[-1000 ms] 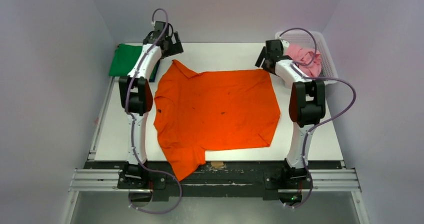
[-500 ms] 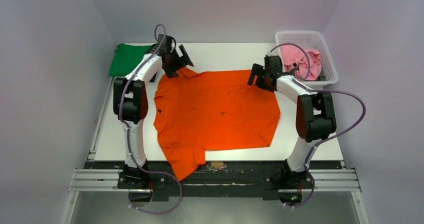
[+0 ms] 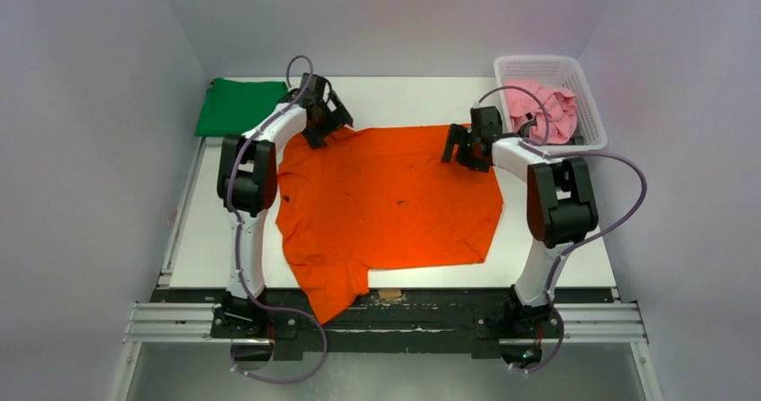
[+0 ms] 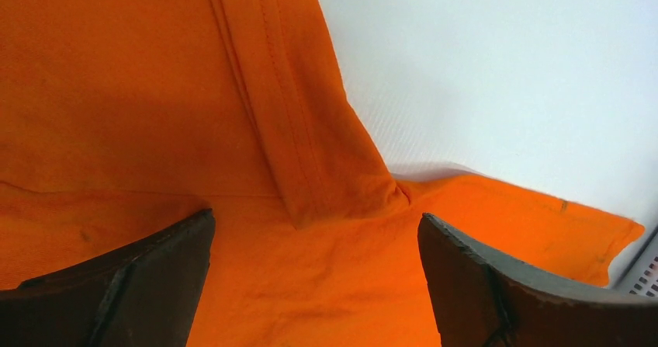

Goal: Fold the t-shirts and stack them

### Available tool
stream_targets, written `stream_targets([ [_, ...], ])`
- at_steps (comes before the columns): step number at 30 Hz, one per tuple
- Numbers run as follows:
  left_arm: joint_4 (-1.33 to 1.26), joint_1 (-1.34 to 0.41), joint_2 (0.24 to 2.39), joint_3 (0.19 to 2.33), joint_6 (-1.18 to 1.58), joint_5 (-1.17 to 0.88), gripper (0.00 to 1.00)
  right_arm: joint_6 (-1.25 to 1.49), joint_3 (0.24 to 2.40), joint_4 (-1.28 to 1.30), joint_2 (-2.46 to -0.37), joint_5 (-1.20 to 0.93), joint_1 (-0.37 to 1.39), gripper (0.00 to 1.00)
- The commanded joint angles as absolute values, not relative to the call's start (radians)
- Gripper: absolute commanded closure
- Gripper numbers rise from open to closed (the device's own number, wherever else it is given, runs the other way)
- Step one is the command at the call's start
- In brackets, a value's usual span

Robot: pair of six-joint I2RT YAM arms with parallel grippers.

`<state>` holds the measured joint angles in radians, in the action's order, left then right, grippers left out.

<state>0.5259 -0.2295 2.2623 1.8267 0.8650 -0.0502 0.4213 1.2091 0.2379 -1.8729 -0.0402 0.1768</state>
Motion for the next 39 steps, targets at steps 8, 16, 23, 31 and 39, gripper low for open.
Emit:
stream_targets([
  [8, 0.389, -0.232, 2.321, 1.891, 0.926, -0.030, 0.00, 0.401, 1.253, 0.245, -1.902, -0.020, 0.179, 0.19],
  [16, 0.344, -0.233, 2.378, 1.960, 0.957, -0.072, 0.00, 0.386, 1.270, 0.276, -1.912, -0.005, 0.177, 0.19],
  [23, 0.375, -0.235, 2.301, 1.897, 0.974, -0.052, 0.00, 0.375, 1.274, 0.286, -1.908, -0.001, 0.178, 0.19],
  [31, 0.350, -0.248, 2.225, 1.818, 0.990, -0.066, 0.00, 0.367, 1.263, 0.282, -1.904, -0.001, 0.178, 0.19],
  [39, 0.295, -0.260, 2.299, 1.877, 1.017, -0.065, 0.00, 0.356, 1.256, 0.283, -1.893, 0.019, 0.178, 0.19],
])
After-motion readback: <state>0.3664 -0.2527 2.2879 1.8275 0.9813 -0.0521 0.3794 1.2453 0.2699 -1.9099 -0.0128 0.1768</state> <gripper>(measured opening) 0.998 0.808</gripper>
